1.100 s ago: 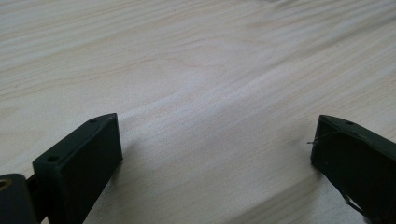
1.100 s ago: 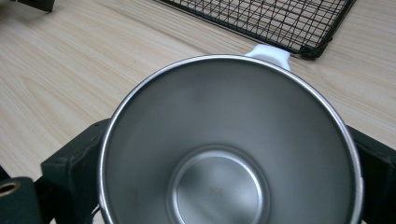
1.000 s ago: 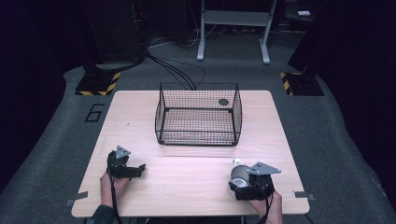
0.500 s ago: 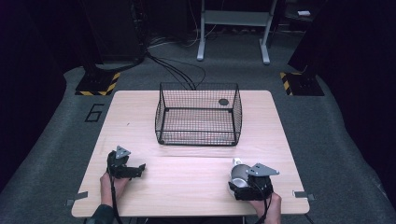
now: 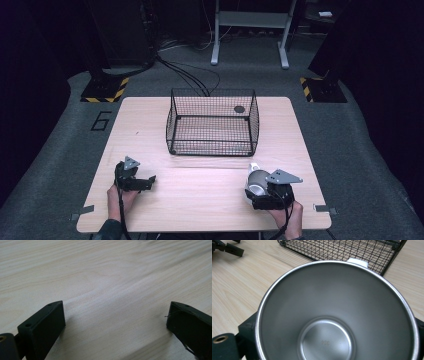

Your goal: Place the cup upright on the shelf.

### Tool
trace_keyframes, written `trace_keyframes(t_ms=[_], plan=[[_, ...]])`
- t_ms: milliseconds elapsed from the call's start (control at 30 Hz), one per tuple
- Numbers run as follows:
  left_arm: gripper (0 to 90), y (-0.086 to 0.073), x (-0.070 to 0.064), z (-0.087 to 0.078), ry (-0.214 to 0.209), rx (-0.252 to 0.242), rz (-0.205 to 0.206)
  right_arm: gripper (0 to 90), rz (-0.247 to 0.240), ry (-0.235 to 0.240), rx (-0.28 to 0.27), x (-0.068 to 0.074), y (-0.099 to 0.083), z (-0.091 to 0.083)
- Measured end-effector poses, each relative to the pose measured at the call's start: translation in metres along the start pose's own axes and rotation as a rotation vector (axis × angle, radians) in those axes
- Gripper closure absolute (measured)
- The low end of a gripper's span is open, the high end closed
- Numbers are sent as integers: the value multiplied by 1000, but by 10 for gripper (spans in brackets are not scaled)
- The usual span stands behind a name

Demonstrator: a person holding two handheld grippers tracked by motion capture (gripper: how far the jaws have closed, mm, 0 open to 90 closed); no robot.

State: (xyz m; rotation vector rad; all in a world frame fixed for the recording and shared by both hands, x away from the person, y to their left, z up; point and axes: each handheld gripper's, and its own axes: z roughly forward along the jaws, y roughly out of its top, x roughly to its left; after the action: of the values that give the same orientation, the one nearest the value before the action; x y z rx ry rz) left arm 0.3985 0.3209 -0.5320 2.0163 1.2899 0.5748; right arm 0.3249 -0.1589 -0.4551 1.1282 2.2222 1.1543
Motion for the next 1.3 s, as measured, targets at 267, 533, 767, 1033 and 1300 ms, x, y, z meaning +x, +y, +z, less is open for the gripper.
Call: trace_keyframes(t_ms=[267, 533, 767, 1033, 1300], plan=[[14, 1, 1, -1, -4, 14, 1, 66, -8, 18, -3, -3, 13, -3], [15, 1, 1, -1, -6, 13, 2, 66, -14, 20, 3, -4, 21, -7], [12, 2, 6, 1, -44, 11, 44, 66, -17, 25, -19, -10, 31, -14], [8, 2, 6, 2, -46, 11, 45, 66, -33, 46, -33, -9, 50, -17], [8, 3, 8, 1, -56, 26, 56, 66, -53, 68, -46, -6, 73, -13]])
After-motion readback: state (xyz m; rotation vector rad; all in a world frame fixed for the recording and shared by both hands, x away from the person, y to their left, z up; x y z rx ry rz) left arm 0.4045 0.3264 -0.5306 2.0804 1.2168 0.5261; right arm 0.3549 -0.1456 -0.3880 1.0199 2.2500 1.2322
